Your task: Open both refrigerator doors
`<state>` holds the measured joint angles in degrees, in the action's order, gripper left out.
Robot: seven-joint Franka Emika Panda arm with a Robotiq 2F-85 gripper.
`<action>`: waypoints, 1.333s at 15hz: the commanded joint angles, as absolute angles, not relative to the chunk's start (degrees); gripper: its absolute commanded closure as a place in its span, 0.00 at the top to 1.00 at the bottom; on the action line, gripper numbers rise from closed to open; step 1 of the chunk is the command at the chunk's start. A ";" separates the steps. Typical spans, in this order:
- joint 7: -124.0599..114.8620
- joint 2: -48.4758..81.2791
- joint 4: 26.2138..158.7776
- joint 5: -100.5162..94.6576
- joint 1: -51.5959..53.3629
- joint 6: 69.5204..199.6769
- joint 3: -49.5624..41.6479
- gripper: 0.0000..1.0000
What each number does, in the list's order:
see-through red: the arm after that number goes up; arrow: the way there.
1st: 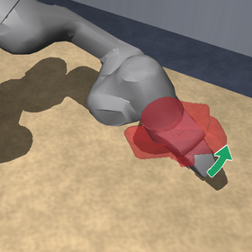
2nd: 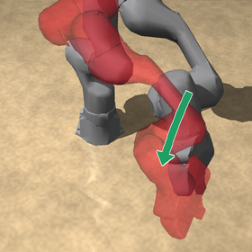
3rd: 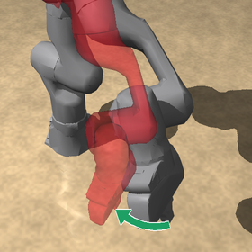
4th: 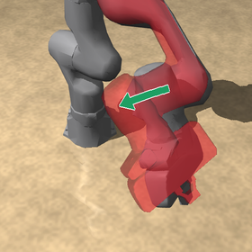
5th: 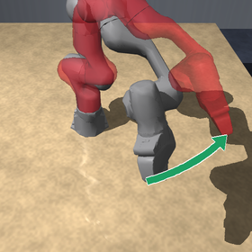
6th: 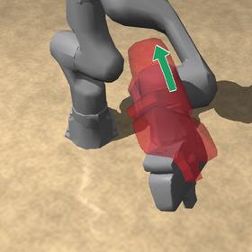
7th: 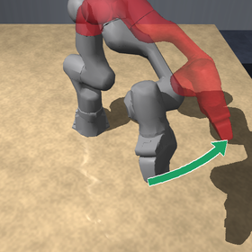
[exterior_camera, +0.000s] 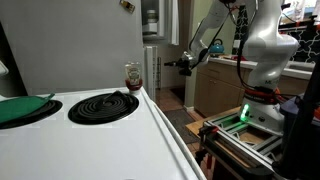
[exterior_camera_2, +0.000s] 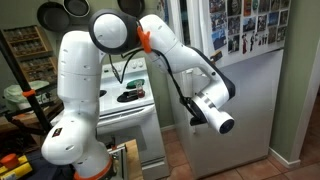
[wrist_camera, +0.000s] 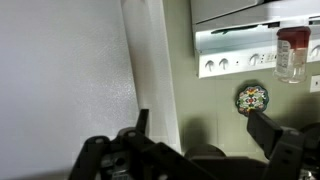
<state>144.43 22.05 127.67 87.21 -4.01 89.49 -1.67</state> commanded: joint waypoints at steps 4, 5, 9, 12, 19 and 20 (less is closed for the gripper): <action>147.65 29.50 122.52 94.21 -2.43 83.17 -0.57 1.00; 147.70 30.43 121.85 94.86 -2.19 82.54 -0.52 1.00; 148.40 33.90 119.21 97.06 -1.65 79.37 -0.16 1.00; 149.40 36.53 117.42 98.24 -1.44 76.30 0.14 1.00; 151.46 39.66 114.75 101.40 0.45 73.82 0.76 1.00; 151.61 39.77 114.56 101.88 0.76 74.09 0.79 1.00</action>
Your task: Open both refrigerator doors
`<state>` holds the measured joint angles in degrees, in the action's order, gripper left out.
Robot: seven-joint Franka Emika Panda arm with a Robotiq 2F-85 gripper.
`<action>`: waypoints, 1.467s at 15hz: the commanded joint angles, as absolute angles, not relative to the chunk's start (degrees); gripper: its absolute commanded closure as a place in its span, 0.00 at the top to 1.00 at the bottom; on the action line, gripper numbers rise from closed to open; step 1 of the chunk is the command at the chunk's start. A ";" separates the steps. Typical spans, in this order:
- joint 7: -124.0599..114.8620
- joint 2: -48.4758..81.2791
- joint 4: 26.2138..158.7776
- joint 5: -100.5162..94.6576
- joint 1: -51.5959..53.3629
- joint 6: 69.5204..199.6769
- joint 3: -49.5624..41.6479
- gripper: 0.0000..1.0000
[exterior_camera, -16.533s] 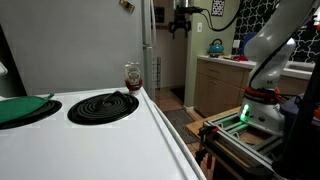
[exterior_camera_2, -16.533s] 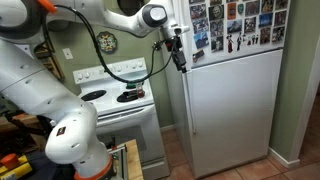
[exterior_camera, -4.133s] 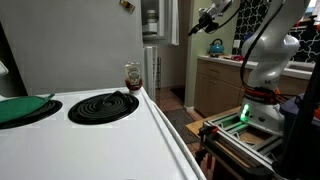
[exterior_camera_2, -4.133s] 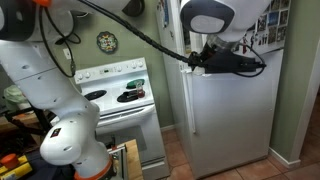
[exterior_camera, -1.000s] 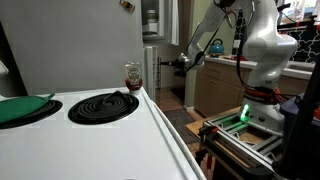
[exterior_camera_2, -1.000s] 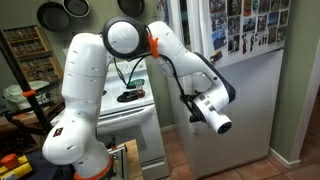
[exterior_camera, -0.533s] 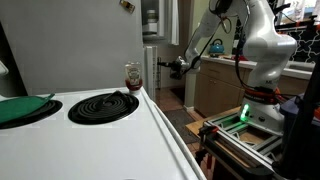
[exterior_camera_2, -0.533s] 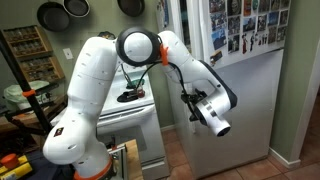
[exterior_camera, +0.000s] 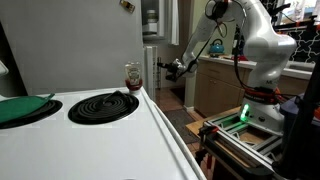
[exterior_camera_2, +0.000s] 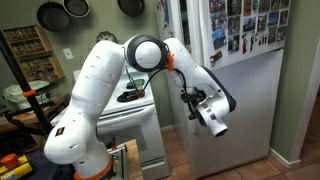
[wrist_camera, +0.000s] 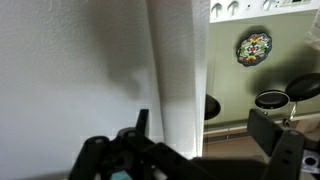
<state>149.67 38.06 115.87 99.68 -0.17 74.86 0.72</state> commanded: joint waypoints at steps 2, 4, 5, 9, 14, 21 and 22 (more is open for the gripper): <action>152.04 40.10 114.09 102.41 1.17 73.97 0.83 0.89; 152.51 40.13 113.91 102.80 1.39 73.99 0.71 0.68; 152.84 40.02 113.91 102.75 1.42 73.99 0.57 0.58; 153.19 39.38 114.41 103.05 1.03 74.26 -0.05 0.28; 152.96 37.84 115.68 101.77 0.55 75.30 -2.00 0.10; 152.28 34.85 117.28 98.48 0.66 77.03 -3.84 0.10; 151.97 34.52 117.27 97.91 0.84 77.66 -3.97 0.10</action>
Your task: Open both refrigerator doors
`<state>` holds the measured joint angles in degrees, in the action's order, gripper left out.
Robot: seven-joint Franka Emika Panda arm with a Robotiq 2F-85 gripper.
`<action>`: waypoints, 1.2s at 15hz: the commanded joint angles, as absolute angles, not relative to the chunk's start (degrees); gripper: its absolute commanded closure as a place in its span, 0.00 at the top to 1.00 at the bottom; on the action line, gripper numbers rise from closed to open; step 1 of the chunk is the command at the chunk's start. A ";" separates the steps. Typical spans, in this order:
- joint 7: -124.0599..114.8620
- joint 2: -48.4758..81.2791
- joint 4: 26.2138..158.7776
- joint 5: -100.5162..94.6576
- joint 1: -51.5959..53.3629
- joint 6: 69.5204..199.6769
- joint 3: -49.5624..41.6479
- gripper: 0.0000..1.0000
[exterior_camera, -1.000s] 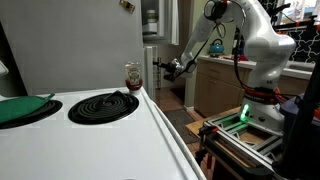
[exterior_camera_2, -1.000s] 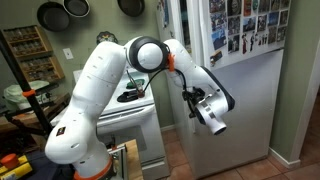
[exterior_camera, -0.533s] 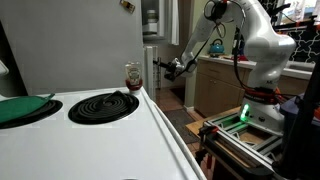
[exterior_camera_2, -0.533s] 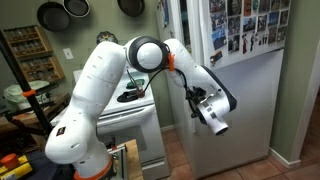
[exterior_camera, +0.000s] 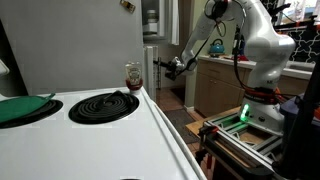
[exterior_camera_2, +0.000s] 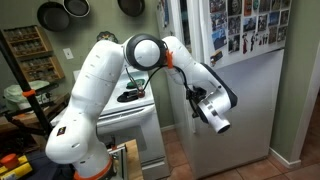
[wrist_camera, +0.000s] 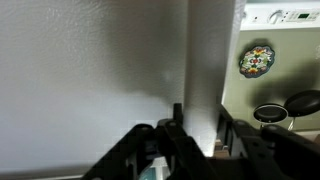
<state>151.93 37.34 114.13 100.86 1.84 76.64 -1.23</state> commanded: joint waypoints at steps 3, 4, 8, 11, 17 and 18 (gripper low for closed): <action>151.37 33.61 117.42 96.65 0.69 78.85 -4.13 0.10; 151.33 33.14 117.69 96.14 0.57 79.31 -4.29 0.10; 151.48 31.73 118.66 94.49 -0.14 80.09 -4.75 0.10; 151.42 31.16 118.89 93.89 -0.27 80.96 -4.78 0.10; 150.60 30.15 119.28 91.52 -1.60 80.91 -6.01 0.10; 150.29 30.07 119.15 90.53 -1.92 80.71 -6.30 0.10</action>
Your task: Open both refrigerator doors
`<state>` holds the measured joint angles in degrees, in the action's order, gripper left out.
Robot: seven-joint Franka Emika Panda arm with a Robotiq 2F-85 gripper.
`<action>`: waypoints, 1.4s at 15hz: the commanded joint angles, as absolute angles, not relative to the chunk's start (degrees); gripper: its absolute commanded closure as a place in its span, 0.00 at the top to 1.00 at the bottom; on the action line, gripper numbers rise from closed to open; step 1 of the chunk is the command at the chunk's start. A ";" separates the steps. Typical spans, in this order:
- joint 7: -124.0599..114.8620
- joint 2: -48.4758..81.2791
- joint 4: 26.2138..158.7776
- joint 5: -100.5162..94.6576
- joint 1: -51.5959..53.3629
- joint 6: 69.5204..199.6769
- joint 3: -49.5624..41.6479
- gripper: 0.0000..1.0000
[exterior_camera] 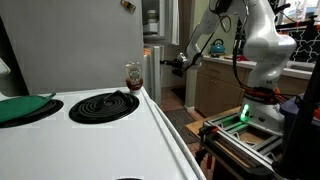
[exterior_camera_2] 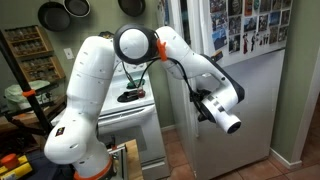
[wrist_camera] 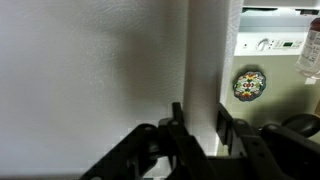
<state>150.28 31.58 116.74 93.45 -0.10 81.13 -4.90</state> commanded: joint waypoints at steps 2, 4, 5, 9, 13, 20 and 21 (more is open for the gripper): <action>150.04 29.87 119.12 89.59 -2.78 80.60 -6.79 0.10; 149.76 29.81 118.93 88.68 -3.46 80.56 -7.09 0.10; 149.74 29.82 118.86 88.37 -3.88 80.36 -7.18 0.10; 149.76 29.54 118.93 87.45 -4.90 80.66 -7.75 0.10; 149.82 28.89 118.90 85.59 -5.50 80.59 -8.71 0.10; 148.28 28.57 117.35 82.00 -6.77 80.58 -10.22 0.10; 147.95 28.59 117.02 81.50 -6.92 80.61 -10.33 0.10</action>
<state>148.16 29.45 116.05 85.71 -6.04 80.26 -9.72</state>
